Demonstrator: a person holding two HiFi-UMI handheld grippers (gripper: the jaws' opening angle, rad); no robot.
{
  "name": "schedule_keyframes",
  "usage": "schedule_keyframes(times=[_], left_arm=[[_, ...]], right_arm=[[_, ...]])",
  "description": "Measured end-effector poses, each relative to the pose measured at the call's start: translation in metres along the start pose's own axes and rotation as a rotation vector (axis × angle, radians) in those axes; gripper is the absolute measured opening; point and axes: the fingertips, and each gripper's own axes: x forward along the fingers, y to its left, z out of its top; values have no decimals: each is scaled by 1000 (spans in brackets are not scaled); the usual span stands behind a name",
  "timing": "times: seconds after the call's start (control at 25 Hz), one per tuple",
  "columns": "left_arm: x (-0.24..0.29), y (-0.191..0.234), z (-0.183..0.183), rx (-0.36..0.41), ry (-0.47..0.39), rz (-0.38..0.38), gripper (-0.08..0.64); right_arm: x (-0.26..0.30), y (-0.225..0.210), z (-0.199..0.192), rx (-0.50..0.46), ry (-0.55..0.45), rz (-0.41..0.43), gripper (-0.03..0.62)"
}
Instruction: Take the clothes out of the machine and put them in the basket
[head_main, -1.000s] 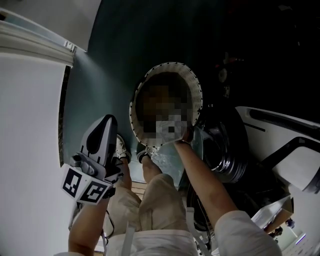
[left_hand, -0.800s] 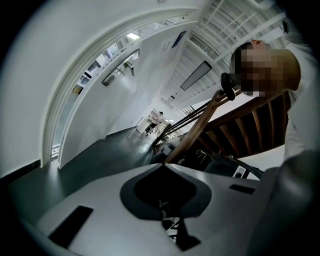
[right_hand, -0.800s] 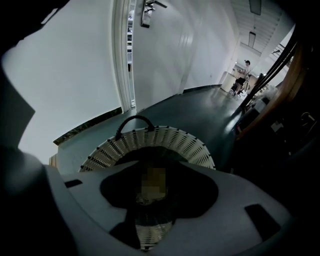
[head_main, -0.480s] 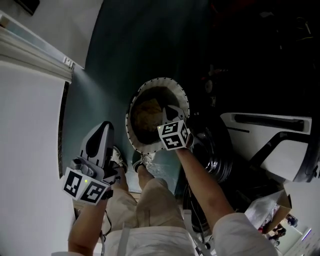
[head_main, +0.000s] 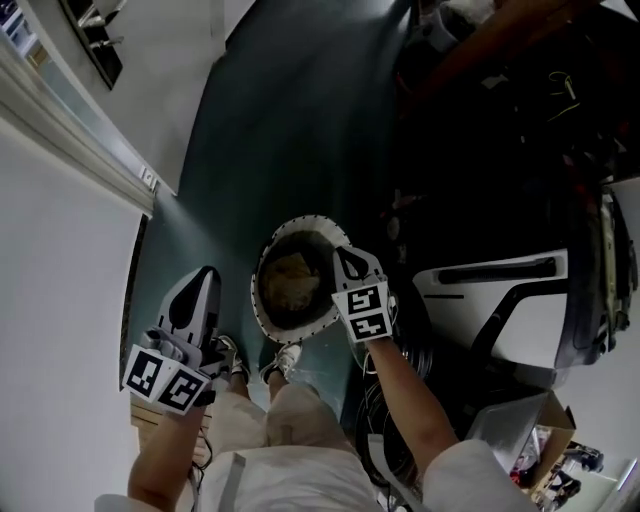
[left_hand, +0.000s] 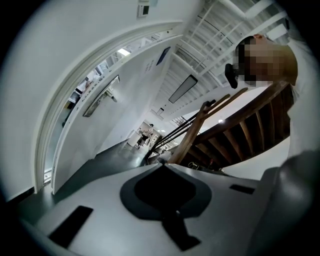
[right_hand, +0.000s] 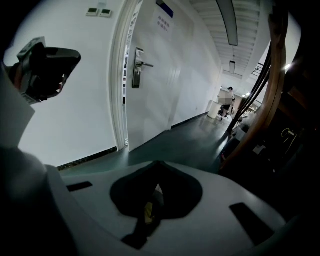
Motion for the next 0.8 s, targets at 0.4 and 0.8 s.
schedule_keyframes(times=[0.4,0.8], left_arm=[[-30,-25,77,16,-104,1,11],[-49,-50,132,66,-176,-8,11]], right_arm=[[-114,-12,89,-37,-160,-50,14],[-209,-19,121,-38,-258,-136,14]])
